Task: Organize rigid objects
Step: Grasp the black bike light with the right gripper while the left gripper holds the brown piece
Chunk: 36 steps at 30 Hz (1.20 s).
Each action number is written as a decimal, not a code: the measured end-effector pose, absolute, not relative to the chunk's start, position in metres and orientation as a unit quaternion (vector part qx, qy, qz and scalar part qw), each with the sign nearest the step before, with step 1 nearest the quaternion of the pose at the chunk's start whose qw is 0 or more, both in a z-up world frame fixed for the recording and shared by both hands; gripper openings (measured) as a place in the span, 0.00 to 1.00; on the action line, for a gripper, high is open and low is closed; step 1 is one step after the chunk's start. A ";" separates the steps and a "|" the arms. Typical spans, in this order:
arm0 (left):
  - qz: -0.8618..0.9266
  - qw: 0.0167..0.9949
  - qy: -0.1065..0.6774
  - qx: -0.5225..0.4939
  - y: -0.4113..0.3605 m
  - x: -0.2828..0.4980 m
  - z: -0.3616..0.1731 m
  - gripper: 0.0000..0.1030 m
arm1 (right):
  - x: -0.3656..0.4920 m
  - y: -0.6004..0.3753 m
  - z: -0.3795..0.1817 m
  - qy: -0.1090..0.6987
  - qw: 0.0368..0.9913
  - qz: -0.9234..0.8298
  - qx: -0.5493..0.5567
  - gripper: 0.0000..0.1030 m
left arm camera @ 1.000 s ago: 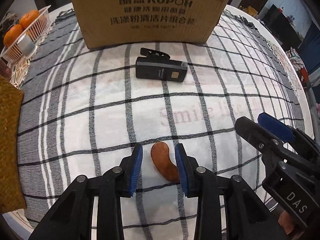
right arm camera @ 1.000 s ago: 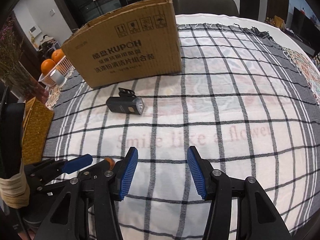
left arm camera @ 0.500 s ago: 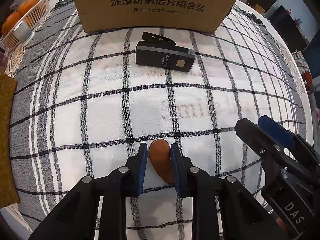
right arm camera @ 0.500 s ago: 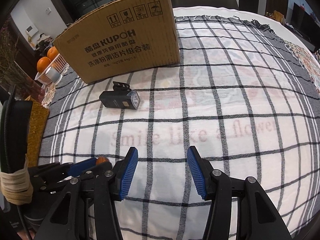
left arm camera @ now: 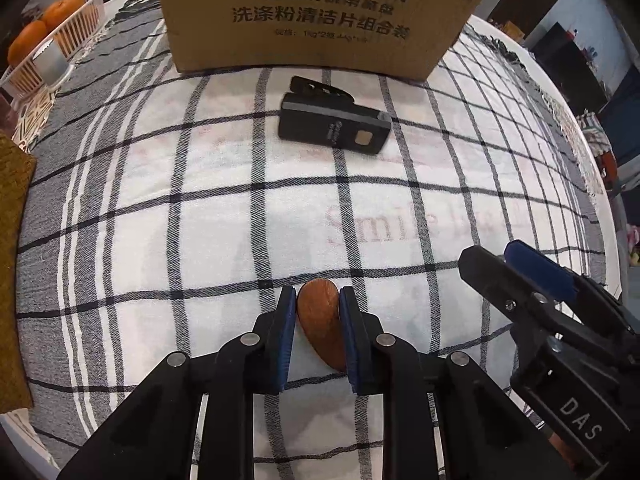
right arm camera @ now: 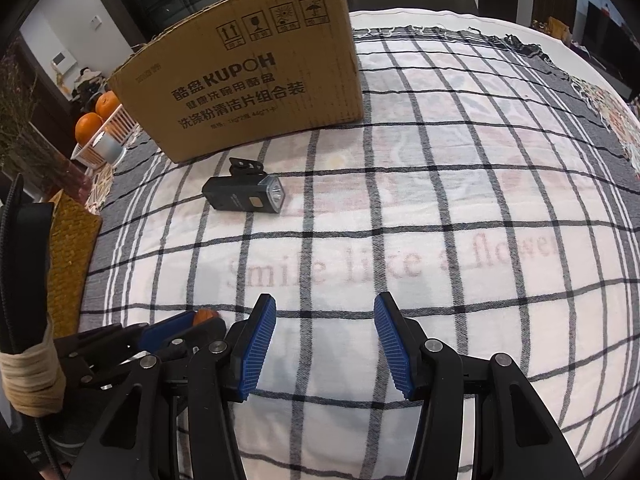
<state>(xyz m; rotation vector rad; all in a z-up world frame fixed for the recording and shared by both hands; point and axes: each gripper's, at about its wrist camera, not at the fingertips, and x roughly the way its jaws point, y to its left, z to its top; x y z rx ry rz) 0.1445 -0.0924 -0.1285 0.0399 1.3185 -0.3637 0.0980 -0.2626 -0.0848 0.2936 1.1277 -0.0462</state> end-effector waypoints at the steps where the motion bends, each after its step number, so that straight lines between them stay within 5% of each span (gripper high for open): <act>1: -0.170 0.777 0.606 0.013 -0.090 0.145 -0.127 0.22 | 0.099 -0.262 -0.085 0.532 0.835 -0.021 0.138 0.51; 23: -0.157 0.828 0.538 0.003 -0.033 0.181 -0.099 0.22 | 0.143 -0.220 -0.077 0.505 0.851 0.002 0.145 0.51; 25: -0.154 0.831 0.534 0.003 -0.027 0.185 -0.098 0.22 | 0.148 -0.218 -0.078 0.504 0.851 0.000 0.146 0.53; 29: -0.148 0.836 0.528 0.009 -0.018 0.193 -0.098 0.22 | 0.156 -0.215 -0.081 0.501 0.851 -0.013 0.160 0.73; 36: -0.133 0.844 0.520 0.017 -0.006 0.208 -0.098 0.22 | 0.176 -0.211 -0.090 0.506 0.845 -0.030 0.169 0.73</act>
